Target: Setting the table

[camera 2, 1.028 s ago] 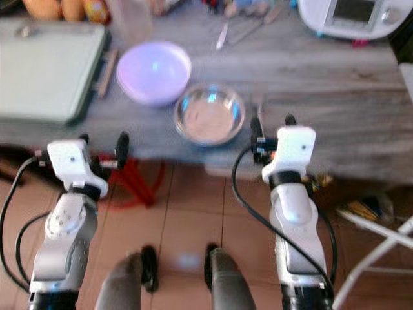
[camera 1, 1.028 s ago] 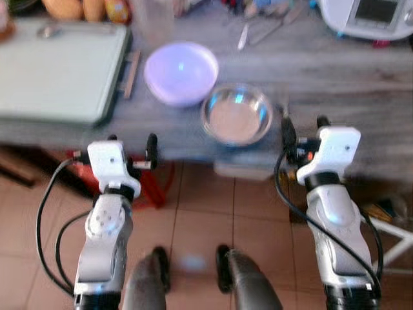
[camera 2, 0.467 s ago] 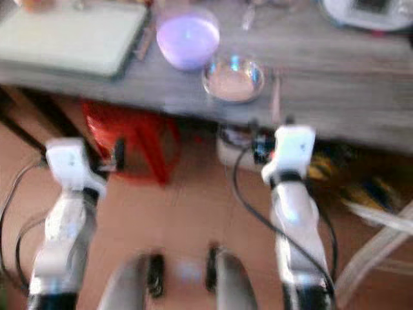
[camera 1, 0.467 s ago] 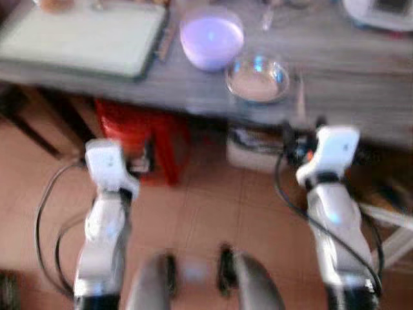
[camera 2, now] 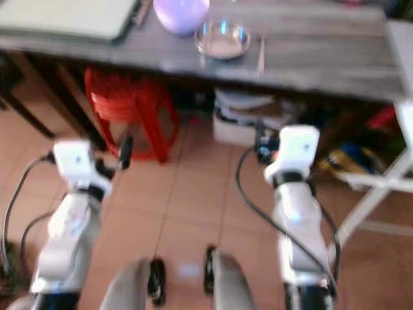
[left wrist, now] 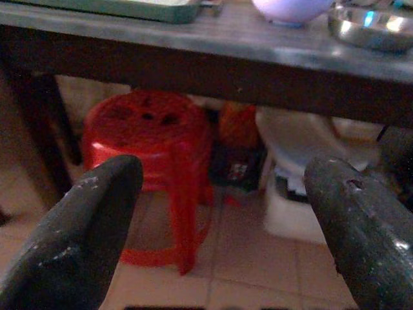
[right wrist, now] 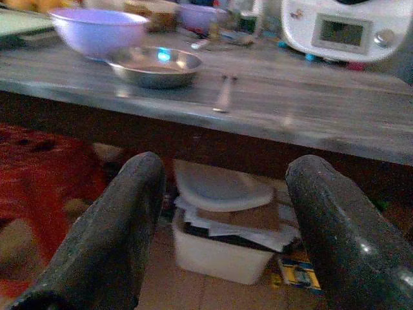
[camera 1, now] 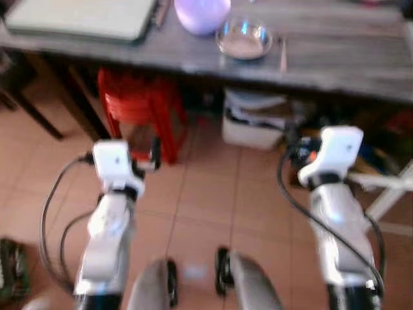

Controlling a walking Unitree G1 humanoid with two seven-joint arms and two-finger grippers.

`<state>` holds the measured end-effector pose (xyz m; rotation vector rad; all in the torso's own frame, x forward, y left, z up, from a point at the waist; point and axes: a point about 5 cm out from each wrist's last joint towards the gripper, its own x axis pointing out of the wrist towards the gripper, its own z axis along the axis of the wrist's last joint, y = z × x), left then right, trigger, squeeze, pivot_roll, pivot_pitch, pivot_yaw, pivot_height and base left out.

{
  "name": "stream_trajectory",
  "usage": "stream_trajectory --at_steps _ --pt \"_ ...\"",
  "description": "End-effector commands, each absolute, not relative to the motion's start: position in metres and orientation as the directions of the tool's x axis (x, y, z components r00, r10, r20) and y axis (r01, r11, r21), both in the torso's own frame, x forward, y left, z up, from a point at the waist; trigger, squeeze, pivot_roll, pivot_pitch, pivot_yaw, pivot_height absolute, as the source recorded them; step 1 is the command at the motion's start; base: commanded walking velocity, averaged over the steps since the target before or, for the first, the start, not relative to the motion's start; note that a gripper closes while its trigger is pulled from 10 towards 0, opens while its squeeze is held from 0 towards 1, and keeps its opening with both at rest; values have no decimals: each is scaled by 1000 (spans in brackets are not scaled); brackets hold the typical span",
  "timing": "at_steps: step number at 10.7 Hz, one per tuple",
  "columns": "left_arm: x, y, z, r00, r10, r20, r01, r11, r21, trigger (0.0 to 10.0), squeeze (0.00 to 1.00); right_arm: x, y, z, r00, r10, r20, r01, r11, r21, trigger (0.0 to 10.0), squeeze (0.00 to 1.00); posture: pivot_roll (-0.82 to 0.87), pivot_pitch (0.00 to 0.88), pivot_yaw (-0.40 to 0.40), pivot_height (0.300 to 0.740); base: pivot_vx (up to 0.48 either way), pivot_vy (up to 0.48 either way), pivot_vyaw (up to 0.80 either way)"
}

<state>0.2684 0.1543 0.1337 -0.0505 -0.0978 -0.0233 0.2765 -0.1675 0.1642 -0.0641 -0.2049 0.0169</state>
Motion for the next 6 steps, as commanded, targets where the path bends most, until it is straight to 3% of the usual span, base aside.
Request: stream_trajectory --at_steps 1,2,6 --pt "266 157 133 996 -12 90 16 999 -42 10000 0 277 -168 164 979 21 202 -9 998 -63 10000 0 -42 254 -15 740 -319 0 0" --pt "265 158 132 996 -12 90 15 999 -41 10000 0 276 -168 165 979 23 204 -9 998 -67 10000 0 -42 253 -14 740 -319 0 0" --pt "266 156 135 993 -41 107 44 999 -22 10000 0 277 -166 165 977 37 212 -18 996 -90 10000 0 -45 252 -12 740 0 0 0"
